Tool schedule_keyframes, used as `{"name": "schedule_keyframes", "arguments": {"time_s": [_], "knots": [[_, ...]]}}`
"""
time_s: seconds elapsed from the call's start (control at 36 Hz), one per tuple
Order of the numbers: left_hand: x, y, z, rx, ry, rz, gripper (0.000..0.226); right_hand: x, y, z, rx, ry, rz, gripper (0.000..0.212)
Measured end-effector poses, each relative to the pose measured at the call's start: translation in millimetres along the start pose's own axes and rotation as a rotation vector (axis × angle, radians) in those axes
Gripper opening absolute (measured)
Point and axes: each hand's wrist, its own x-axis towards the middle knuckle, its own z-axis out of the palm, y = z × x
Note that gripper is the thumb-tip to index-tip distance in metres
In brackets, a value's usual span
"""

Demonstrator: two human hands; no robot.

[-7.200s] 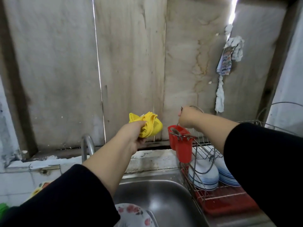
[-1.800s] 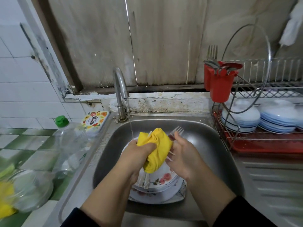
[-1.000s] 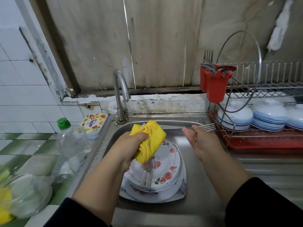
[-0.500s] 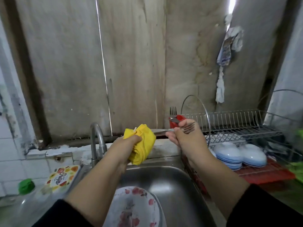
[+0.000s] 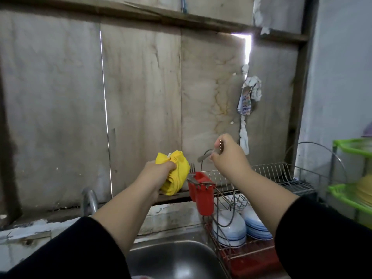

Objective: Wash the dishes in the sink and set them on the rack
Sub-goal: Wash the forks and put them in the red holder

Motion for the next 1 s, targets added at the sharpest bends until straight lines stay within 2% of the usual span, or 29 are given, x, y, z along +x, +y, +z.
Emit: {"name": "schedule_keyframes", "arguments": {"time_s": [0.22,0.42,0.53,0.61,0.72,0.89,1.0], "knots": [[13,0,1,0.006,-0.014,0.005,0.005,18,-2,24,-0.317,-0.143,0.021,0.022],[22,-3,-9,0.049,0.002,-0.016,0.004,36,8,55,-0.416,-0.230,0.110,0.032],[26,-1,-12,0.039,0.021,-0.018,0.007,45,9,64,-0.477,-0.257,0.174,0.029],[28,0,-13,0.023,0.024,-0.006,0.008,48,1,62,-0.614,-0.365,0.177,0.029],[27,-1,-13,0.038,0.019,-0.009,0.005,41,-11,49,-0.710,-0.471,0.125,0.049],[21,-2,-11,0.016,0.009,-0.025,0.014,37,-8,43,-0.839,-0.567,0.020,0.034],[15,-2,-11,0.020,0.004,-0.020,0.007,36,2,45,-0.742,-0.504,0.015,0.030]]}}
